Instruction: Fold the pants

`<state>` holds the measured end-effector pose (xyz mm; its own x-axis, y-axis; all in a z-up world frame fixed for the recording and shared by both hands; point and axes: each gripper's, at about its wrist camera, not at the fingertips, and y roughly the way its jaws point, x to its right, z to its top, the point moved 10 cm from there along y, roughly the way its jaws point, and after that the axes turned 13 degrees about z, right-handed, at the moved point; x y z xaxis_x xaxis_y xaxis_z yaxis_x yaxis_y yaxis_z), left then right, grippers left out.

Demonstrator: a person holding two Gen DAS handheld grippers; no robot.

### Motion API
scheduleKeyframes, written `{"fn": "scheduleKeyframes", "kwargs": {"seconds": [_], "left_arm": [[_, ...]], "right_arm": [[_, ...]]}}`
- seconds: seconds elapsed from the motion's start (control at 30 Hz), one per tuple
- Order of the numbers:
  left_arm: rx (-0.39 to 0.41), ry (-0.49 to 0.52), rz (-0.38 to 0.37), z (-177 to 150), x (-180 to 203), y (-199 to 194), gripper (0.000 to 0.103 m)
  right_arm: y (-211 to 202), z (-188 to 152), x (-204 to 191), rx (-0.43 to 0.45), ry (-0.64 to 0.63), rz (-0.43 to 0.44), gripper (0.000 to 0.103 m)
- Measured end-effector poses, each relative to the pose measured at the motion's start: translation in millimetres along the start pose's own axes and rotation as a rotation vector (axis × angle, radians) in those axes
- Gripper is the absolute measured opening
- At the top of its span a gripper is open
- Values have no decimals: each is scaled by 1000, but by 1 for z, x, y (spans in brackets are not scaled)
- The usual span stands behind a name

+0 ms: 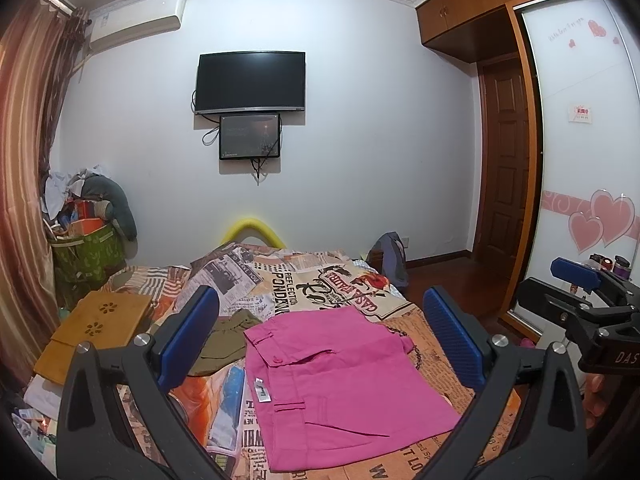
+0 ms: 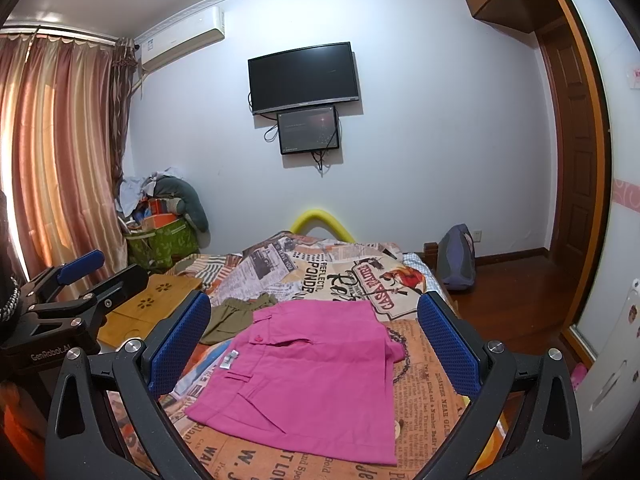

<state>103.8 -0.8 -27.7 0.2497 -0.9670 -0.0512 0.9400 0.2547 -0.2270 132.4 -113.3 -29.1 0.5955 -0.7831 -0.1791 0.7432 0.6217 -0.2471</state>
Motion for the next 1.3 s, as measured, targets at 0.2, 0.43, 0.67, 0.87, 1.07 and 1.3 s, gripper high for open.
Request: {"fn": "scheduleKeyframes", "kwargs": {"seconds": [0.2,0.43,0.67,0.87,1.07,1.3], "left_arm": [[10,11,-1,1,3,-2,103],[15,18,-4,1,5,-3,103],[14,16,-5,0,6,-3,103],[15,15,-2,0,6,-3,103],[-5,12,-6,-2,4,6,103],[-82,8,6,-20,-1,43,103]], "right_arm": [[0,0,0,0,-1,0,103],[0,-1,0,0,-1,0,103],[0,-2,1,-4,-3,-1,103],[4,-5,3,-11,-2,-4,103],[11,-10,9,-30,-1,-16,103],[29,-36,43,-109,16,-83,103]]}}
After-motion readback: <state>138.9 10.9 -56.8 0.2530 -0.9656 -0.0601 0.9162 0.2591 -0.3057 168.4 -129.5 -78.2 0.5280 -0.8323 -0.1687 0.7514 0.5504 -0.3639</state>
